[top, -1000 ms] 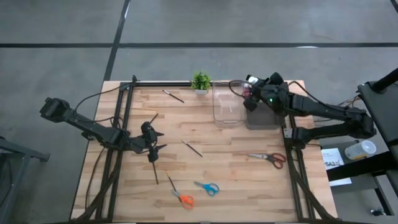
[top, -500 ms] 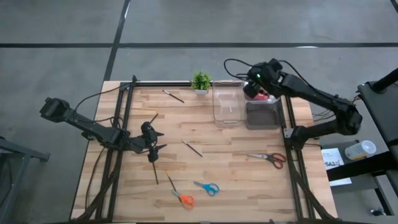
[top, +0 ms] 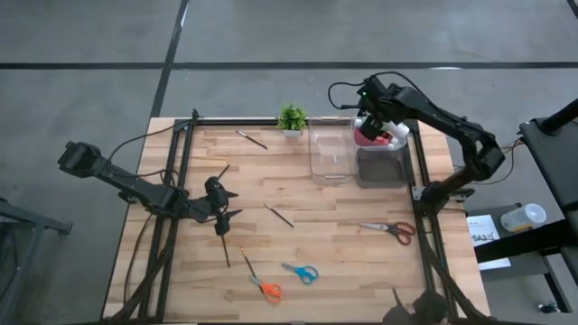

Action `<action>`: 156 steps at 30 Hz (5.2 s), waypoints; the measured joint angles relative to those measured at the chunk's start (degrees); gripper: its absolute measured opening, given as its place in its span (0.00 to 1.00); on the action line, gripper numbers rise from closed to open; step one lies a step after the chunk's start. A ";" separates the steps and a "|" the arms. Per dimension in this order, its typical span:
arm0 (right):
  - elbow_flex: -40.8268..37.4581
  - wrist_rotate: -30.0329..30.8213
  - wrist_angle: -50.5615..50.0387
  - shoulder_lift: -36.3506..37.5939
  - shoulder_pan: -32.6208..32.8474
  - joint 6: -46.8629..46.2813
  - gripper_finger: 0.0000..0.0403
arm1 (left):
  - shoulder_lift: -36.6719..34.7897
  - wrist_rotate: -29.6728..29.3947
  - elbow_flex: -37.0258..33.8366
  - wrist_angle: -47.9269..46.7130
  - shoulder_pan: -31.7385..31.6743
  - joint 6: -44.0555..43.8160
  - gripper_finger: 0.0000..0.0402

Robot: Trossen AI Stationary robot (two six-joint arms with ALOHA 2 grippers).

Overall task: Pick & Place Paint Supplies
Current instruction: Put the white paint bottle into the right transparent bin, then put the bottom silver paintbrush into the black bin

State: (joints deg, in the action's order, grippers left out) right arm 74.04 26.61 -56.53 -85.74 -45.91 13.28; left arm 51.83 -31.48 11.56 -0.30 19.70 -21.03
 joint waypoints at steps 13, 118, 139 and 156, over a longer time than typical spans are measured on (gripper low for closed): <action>-0.20 -5.00 0.34 -4.92 -3.52 6.97 0.51 | 0.00 0.00 0.00 0.02 0.00 0.01 0.66; -5.23 -16.40 4.61 -3.91 -3.35 16.56 0.69 | 0.00 0.00 0.01 0.00 0.00 0.01 0.66; -8.93 -21.11 21.74 16.25 8.93 4.76 0.69 | 0.00 0.00 0.01 0.01 0.00 0.01 0.66; -38.07 -20.63 69.20 27.02 25.60 0.66 0.69 | 0.01 0.00 0.01 0.02 -0.02 0.01 0.66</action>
State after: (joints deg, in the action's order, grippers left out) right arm 35.97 5.98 12.68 -58.72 -20.30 13.93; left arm 51.84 -31.48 11.57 -0.28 19.69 -21.02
